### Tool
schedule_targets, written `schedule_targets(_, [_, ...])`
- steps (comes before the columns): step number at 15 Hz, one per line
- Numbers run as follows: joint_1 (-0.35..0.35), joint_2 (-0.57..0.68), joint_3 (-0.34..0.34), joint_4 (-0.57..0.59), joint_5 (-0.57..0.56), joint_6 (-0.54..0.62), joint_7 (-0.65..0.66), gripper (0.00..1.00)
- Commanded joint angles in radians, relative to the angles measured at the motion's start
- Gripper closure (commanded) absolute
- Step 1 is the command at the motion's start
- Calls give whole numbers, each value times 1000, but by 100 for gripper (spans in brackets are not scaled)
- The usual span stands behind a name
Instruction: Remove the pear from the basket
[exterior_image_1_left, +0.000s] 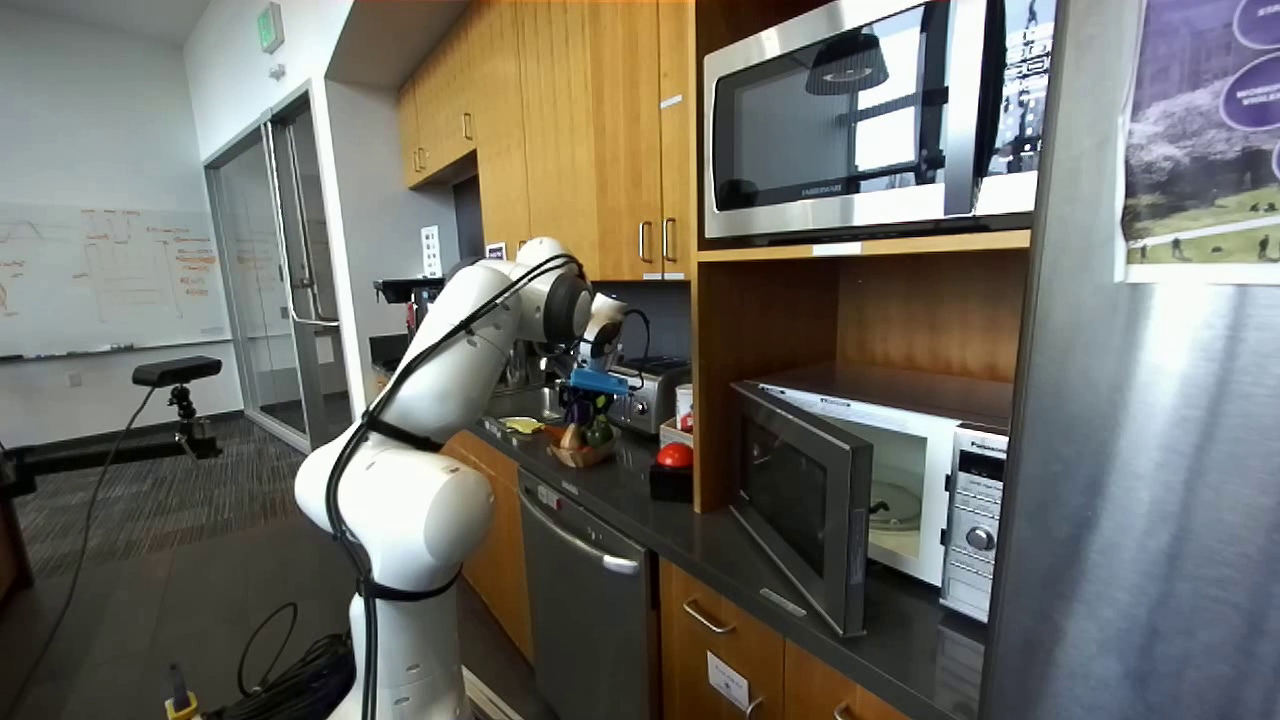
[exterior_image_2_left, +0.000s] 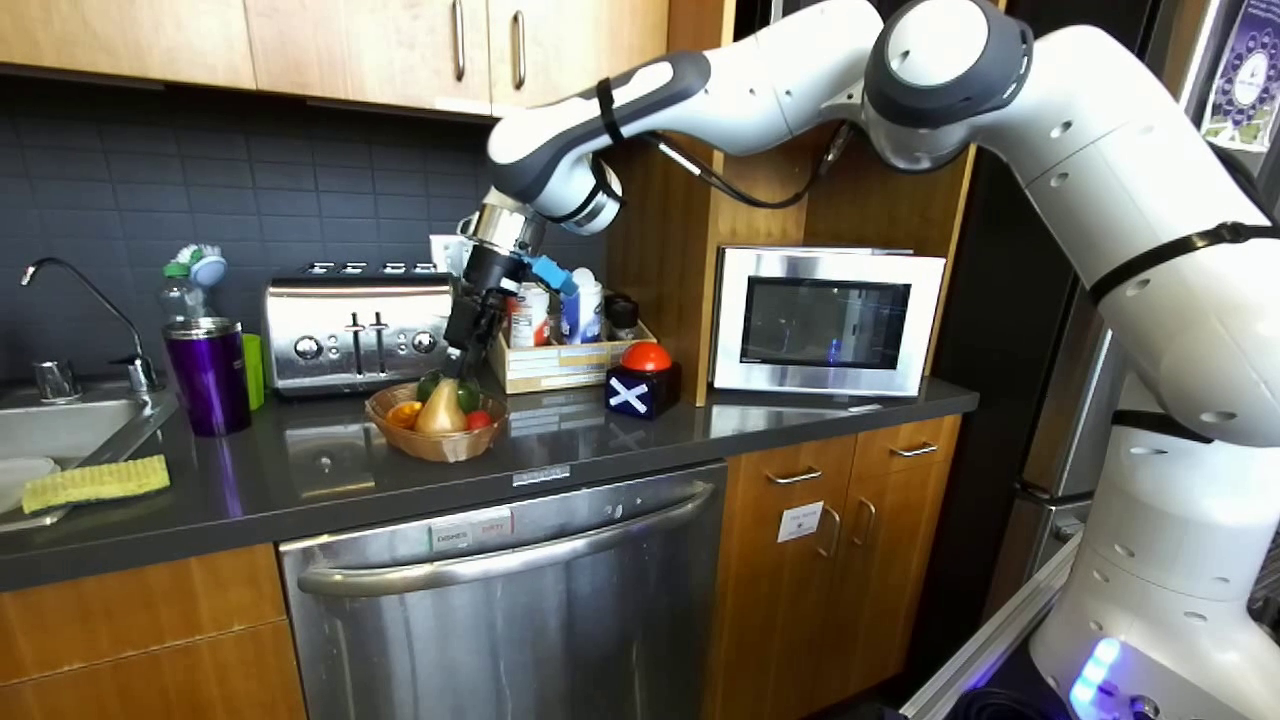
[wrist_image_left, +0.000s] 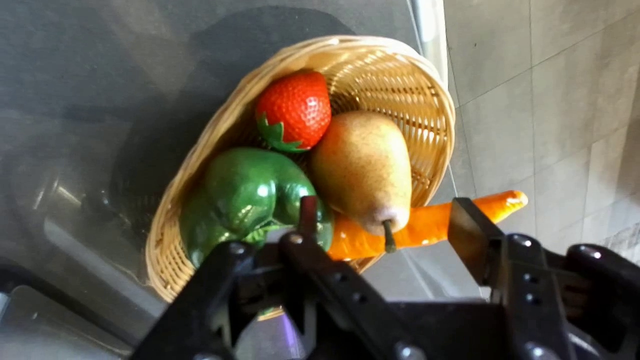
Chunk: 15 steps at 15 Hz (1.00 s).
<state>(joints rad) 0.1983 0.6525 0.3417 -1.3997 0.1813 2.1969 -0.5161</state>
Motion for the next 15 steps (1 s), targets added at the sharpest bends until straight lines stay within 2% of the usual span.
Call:
schedule_targets(1, [-5,13,12,24,4,-14,-23,60])
schedule_targets(6, [-6,14,16,29,8,-12,-32,99])
schedule_targets(15, [-3,0,19,27,6,-7,-36,99])
